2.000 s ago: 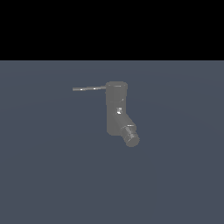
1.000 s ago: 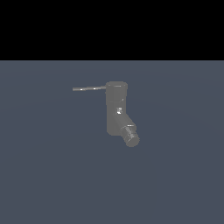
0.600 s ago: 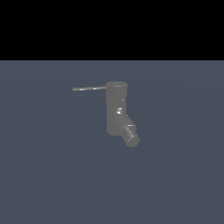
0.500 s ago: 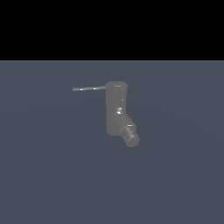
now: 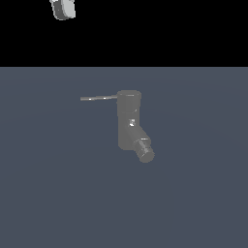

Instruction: Turn on the faucet by rotating a designated handle.

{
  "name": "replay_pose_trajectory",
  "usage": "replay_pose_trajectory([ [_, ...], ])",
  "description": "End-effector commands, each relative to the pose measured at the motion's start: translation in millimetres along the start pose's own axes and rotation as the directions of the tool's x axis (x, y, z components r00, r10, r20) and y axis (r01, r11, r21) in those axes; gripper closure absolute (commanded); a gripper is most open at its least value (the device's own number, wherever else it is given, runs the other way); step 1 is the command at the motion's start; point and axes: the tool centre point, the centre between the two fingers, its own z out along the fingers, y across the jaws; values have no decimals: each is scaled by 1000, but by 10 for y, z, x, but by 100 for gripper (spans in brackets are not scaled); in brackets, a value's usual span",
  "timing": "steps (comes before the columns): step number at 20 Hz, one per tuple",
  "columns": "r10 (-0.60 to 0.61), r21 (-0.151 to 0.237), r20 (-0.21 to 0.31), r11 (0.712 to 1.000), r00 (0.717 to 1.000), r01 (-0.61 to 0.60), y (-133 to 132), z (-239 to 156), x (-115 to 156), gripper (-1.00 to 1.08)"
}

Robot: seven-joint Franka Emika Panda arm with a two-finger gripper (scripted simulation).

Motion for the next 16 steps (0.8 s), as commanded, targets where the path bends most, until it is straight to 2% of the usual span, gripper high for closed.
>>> replay_pose_trajectory([
  [1,52,0,3,999,999,-52,-119,125,46,108],
  [8,188,-1,9,982,982,-188,-421,456,209,108],
  [16,330,-5,15,944,944,-330,-713,810,432,108],
])
